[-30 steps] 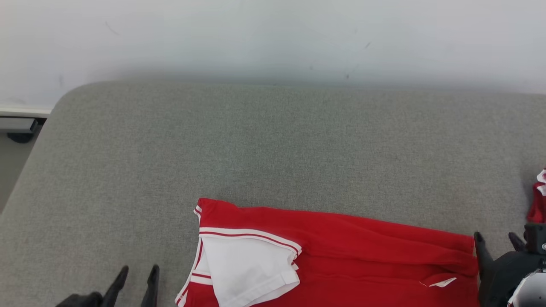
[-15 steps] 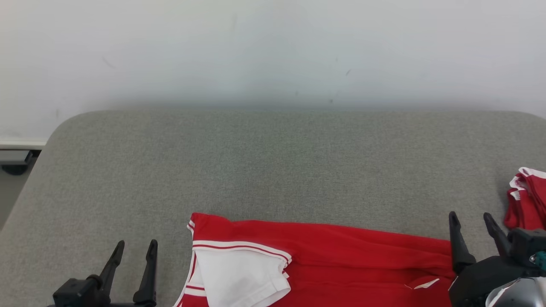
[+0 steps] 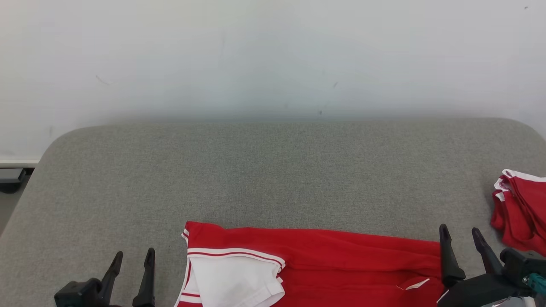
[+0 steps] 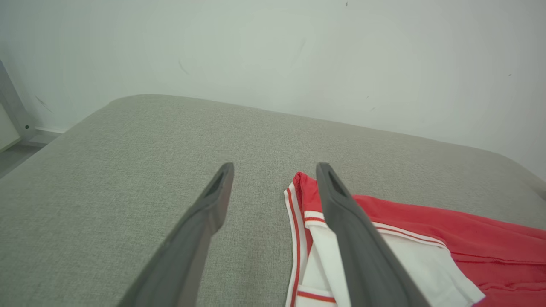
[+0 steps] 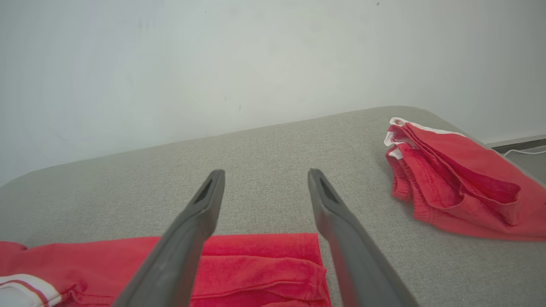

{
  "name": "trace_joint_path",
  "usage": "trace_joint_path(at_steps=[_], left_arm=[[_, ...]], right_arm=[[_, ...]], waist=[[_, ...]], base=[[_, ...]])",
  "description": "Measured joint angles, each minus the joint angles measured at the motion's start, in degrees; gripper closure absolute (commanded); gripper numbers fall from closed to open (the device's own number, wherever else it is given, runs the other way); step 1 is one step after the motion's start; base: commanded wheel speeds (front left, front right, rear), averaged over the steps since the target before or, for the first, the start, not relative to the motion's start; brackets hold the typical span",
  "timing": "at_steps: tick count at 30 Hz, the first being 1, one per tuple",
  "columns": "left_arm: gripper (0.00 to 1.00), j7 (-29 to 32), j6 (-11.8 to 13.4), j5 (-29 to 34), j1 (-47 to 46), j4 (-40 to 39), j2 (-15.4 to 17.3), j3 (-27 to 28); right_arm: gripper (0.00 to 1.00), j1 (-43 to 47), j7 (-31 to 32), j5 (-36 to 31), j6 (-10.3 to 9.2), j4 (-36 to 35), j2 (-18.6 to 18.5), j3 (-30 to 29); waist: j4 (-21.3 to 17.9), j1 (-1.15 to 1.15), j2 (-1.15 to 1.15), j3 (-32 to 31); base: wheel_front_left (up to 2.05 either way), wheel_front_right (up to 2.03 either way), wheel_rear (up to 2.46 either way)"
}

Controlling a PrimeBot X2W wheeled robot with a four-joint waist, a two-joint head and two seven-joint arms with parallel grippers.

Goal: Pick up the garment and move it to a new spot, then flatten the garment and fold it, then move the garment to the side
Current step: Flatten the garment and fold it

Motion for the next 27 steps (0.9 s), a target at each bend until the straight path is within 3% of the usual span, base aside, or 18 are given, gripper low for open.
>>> trace_joint_path(at_steps=[9, 27], left_arm=[[0.0, 0.51, 0.08, 0.0, -0.01, 0.6, -0.6, 0.44], [0.0, 2.52, 0.49, 0.58, 0.03, 0.27, -0.87, -0.09]], right_arm=[[0.0, -0.22, -2.85, 0.25, 1.26, 2.0, 0.02, 0.35], [0.0, -0.25, -5.34, -0.04, 2.02, 4.06, -0.21, 0.88]], waist=[[0.0, 0.0, 0.0, -0.5], [0.55, 0.0, 0.0, 0.4]], base=[[0.0, 0.0, 0.0], [0.0, 0.0, 0.0]])
